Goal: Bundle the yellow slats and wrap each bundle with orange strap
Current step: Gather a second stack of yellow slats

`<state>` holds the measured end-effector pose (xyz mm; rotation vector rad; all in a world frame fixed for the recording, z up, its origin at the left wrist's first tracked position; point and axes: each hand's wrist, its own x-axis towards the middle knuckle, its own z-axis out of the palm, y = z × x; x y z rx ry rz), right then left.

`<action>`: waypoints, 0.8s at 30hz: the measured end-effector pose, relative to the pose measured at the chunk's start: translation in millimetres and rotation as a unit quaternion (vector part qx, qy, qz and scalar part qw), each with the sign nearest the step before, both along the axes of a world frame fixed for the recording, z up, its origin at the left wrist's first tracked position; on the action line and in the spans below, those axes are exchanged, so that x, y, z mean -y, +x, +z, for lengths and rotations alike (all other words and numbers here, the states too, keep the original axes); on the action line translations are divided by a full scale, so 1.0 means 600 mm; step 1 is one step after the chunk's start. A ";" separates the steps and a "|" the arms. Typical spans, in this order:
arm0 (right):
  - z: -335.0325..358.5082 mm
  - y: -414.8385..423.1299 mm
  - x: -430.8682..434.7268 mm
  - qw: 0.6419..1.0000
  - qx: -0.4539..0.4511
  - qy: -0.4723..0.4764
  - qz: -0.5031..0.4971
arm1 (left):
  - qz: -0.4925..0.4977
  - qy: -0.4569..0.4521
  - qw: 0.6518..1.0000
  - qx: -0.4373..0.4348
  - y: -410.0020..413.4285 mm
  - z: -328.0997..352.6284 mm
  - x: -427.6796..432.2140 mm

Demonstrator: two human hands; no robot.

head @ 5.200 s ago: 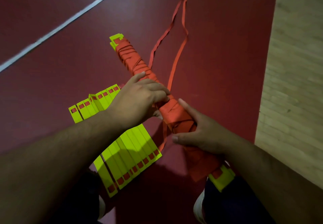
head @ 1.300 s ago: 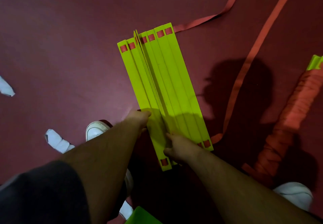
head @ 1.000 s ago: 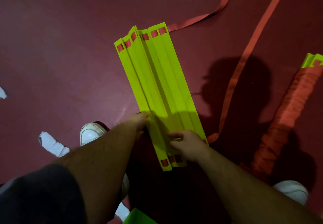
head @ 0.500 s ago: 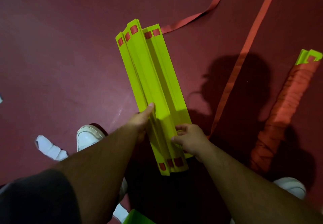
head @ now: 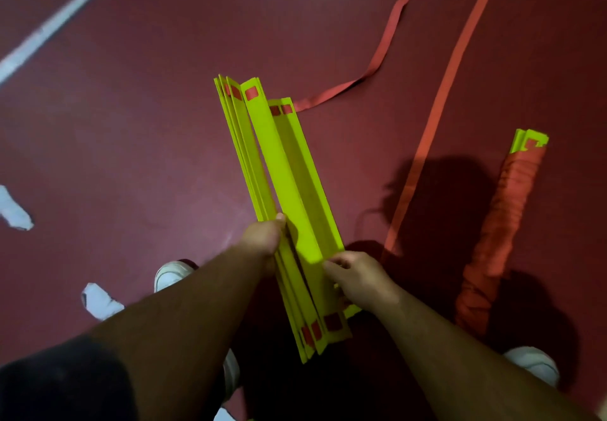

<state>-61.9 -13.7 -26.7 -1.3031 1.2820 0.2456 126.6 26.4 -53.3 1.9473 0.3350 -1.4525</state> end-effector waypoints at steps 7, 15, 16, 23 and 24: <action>0.094 -0.025 0.049 0.999 0.010 -0.001 -0.043 | -0.033 -0.035 0.999 0.004 -0.032 0.165 0.040; 0.277 -0.072 0.118 0.994 0.010 -0.104 0.021 | -0.088 -0.143 0.986 0.022 -0.043 0.347 0.062; 0.297 -0.077 0.122 0.993 0.021 -0.113 0.010 | -0.088 -0.168 0.982 0.017 -0.047 0.378 0.063; 0.441 -0.102 0.089 0.988 0.085 -0.113 -0.055 | -0.103 -0.352 0.923 -0.114 -0.082 0.589 0.038; 0.452 -0.105 0.084 0.985 0.085 -0.138 -0.060 | -0.113 -0.365 0.916 -0.123 -0.086 0.604 0.034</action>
